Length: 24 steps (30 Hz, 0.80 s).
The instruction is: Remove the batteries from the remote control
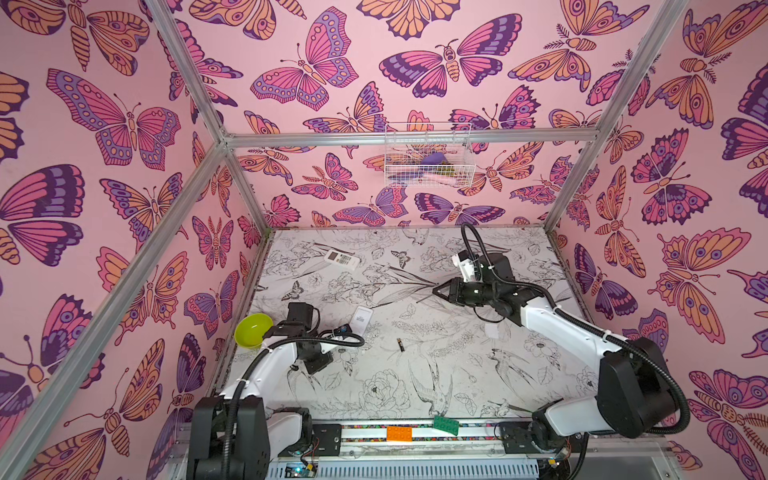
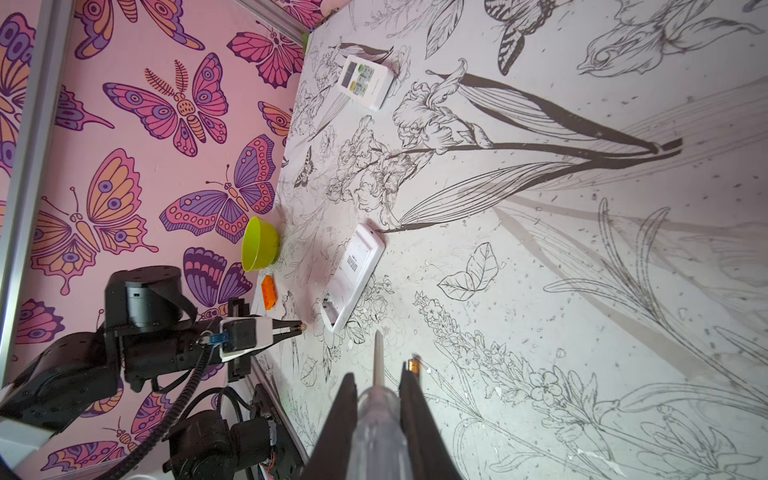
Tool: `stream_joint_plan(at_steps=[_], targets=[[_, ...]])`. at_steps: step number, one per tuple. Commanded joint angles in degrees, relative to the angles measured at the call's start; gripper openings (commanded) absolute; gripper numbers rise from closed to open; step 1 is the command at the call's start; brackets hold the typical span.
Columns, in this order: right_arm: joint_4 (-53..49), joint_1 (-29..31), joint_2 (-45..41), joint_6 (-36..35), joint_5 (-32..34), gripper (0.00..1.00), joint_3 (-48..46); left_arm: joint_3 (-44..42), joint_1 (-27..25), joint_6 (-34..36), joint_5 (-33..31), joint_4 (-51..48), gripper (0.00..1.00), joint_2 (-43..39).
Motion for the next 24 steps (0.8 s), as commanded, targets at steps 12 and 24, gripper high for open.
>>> stream_joint_plan(at_steps=[12,24], targets=[[-1.9,-3.0,-4.5,-2.4,2.0,0.0,-3.9,14.5,-8.5,-6.6,12.2,-6.0,0.0,1.6],[-4.7,-3.7,-8.3,-2.9,3.2,0.0,-8.2,28.0,-26.5,-17.4,9.8,-5.8,0.0,22.5]])
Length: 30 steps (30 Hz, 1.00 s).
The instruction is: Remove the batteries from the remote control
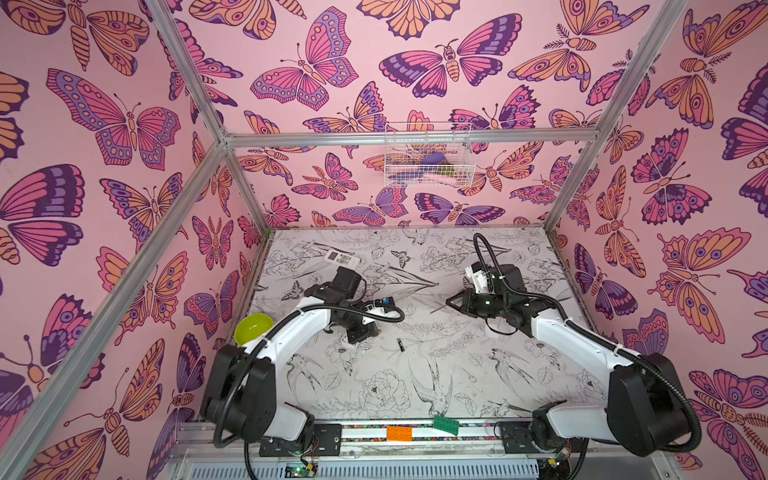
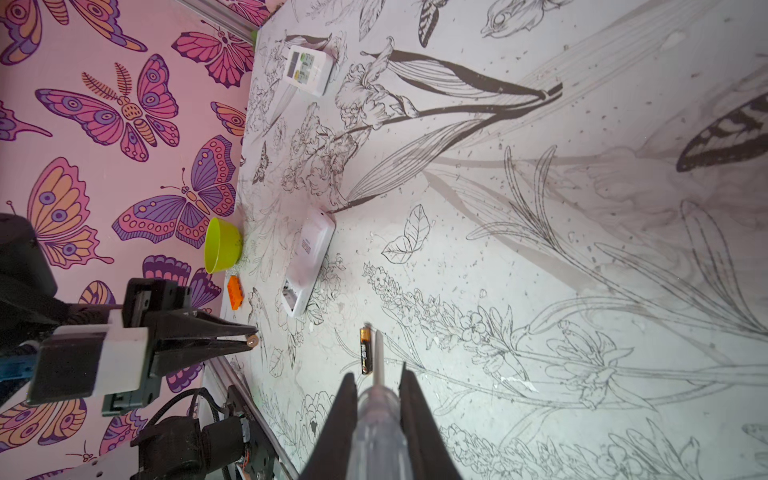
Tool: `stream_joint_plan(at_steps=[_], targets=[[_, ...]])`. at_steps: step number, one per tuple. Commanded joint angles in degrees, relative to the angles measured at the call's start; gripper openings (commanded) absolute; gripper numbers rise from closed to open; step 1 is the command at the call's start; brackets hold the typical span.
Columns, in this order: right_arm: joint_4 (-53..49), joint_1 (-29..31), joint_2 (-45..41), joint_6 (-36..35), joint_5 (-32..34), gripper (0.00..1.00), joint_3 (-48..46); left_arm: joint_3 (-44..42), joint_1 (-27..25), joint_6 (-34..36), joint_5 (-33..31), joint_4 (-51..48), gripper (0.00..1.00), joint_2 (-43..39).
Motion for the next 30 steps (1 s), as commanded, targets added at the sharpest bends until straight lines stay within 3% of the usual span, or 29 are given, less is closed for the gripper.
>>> stream_joint_plan(at_steps=[1,6,11,20,23,30], targets=[[-1.5,-0.3,-3.0,-1.0,1.7,0.0,-1.0,3.4,-4.0,-8.9,-3.2,-0.1,0.0,5.5],[0.5,-0.3,-5.8,0.9,4.0,0.0,-4.8,5.8,-8.9,-14.1,-10.8,3.5,0.0,13.2],[3.0,-0.3,-7.3,3.1,4.8,0.0,-7.8,10.5,-10.1,-25.9,-18.7,4.5,0.0,20.7],[0.7,-0.2,-9.4,2.2,5.2,0.0,-9.1,10.1,-12.3,-29.0,-17.9,4.7,0.0,23.4],[0.3,-0.2,-9.5,1.9,5.2,0.0,-8.9,9.7,-13.5,-28.7,-19.6,5.0,0.04,23.3],[-0.1,-0.2,-9.6,2.2,5.2,0.0,-9.0,9.5,-13.8,-29.6,-21.1,5.6,0.23,23.0]])
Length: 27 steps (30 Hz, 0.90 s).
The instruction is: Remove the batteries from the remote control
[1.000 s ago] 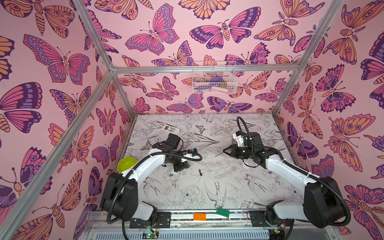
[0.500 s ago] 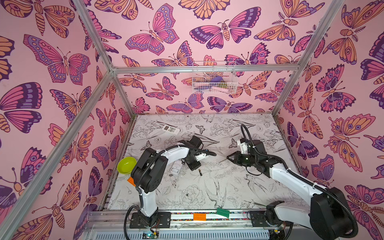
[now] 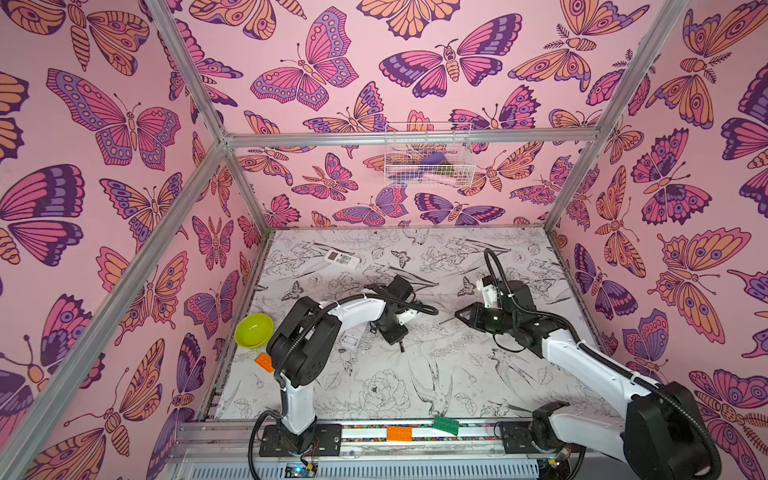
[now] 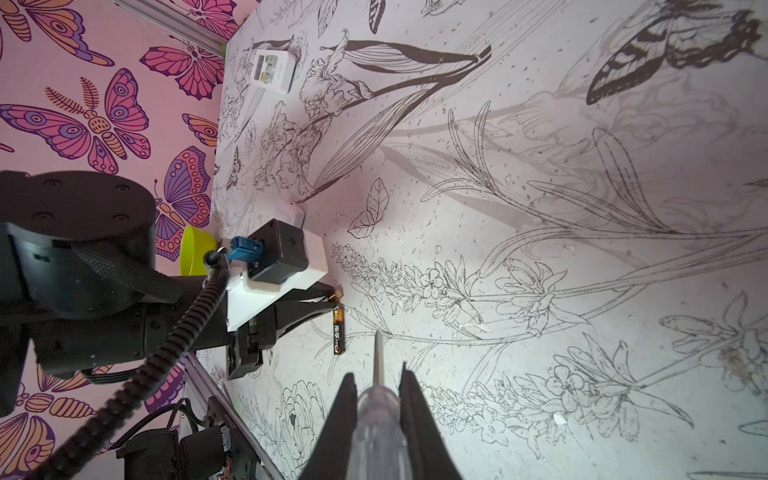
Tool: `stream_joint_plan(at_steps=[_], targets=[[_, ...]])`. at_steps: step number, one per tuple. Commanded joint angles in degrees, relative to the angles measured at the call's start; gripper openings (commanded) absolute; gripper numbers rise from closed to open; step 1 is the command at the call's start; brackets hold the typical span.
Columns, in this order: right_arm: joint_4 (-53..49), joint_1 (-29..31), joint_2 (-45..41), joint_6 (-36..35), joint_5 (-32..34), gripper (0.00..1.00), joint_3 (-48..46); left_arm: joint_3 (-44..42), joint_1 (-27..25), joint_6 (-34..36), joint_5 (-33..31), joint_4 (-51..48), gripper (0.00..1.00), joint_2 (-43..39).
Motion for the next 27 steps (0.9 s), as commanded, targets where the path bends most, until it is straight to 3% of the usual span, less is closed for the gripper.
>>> stream_joint_plan(at_steps=[1,15,19,23,27], targets=[[-0.6,-0.2,-1.3,-0.3,0.8,0.0,-0.2,-0.7,0.1,-0.9,-2.0,-0.2,0.24,0.6],[-1.4,1.3,-1.4,0.5,3.5,0.0,0.5,-1.8,0.4,0.1,-4.8,1.2,0.45,-6.7],[3.0,2.3,0.9,1.8,4.0,0.0,-0.7,-4.7,2.1,-0.4,-4.1,3.8,0.53,-11.9],[1.0,3.2,4.2,0.5,3.5,0.0,2.2,-6.5,4.9,-0.3,-3.6,4.5,0.57,-15.6],[4.3,3.3,6.3,0.4,3.1,0.01,1.4,-8.8,8.4,-1.0,0.5,5.6,0.62,-19.0]])
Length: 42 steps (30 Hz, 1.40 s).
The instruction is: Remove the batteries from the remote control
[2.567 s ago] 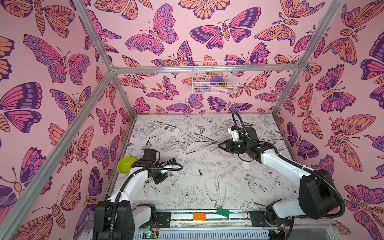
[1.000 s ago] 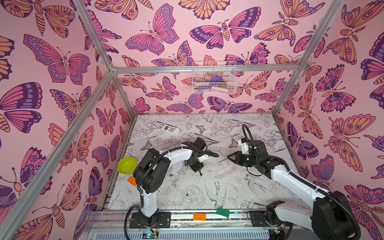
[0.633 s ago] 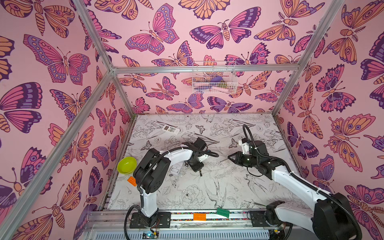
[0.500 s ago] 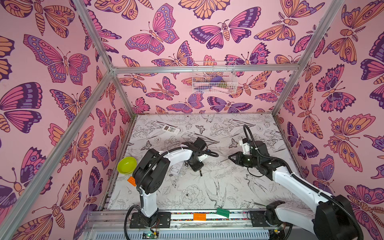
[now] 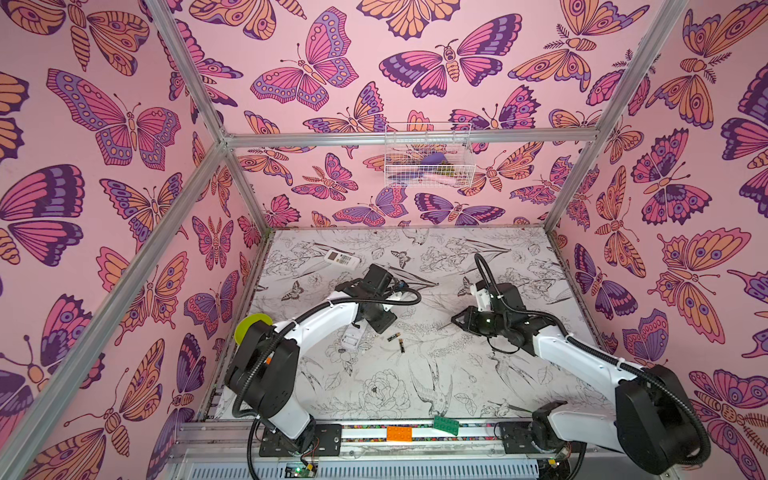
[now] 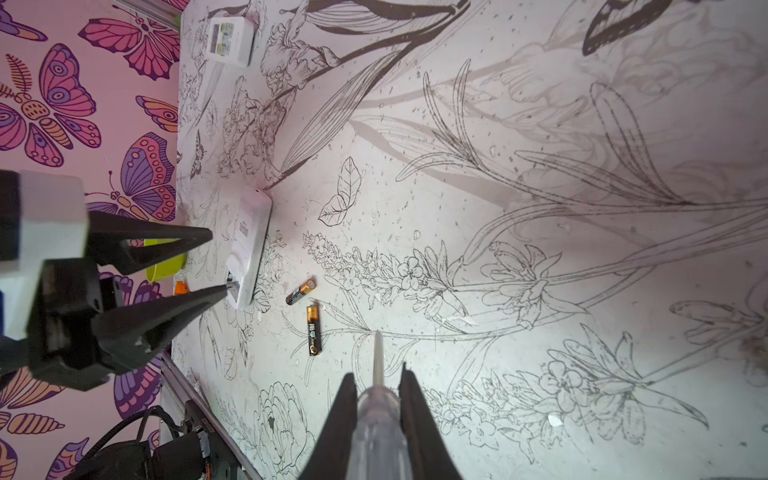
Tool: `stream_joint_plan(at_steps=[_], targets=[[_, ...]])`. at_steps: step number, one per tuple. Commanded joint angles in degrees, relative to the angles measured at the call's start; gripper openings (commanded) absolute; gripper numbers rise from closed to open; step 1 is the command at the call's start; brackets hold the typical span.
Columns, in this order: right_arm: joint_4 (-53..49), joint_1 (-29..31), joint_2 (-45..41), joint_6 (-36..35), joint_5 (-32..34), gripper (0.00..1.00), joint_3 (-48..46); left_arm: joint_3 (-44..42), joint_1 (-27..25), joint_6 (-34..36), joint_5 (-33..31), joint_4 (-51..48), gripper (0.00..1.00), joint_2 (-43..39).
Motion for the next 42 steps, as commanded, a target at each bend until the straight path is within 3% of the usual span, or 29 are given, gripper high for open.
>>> stream_joint_plan(at_steps=[1,11,16,21,27,34,42], targets=[[1.4,0.5,2.2,-1.2,-0.3,0.02,2.7,-2.9,2.5,-0.2,3.3,1.0,0.63,-3.1],[-0.7,-0.8,7.6,-2.8,-3.6,0.03,5.8,-7.3,12.6,-0.8,8.9,2.5,0.72,-9.6],[3.1,-1.5,11.8,-2.0,-5.5,0.05,5.4,-9.3,17.8,-1.3,11.5,4.0,0.82,-12.4],[4.6,-2.3,15.7,-0.7,-6.9,0.07,6.6,-10.0,23.6,-3.1,12.9,4.2,0.86,-14.7],[5.4,-3.9,20.0,0.8,-8.6,0.17,6.4,-11.0,28.7,-5.2,15.5,5.2,0.9,-16.7],[3.8,-6.4,21.4,-0.5,-8.0,0.29,6.2,-12.0,31.0,-5.9,15.8,6.5,0.91,-17.4],[2.2,-7.9,22.7,-2.3,-7.2,0.34,6.0,-12.6,32.8,-6.5,15.4,7.2,0.91,-20.9]])
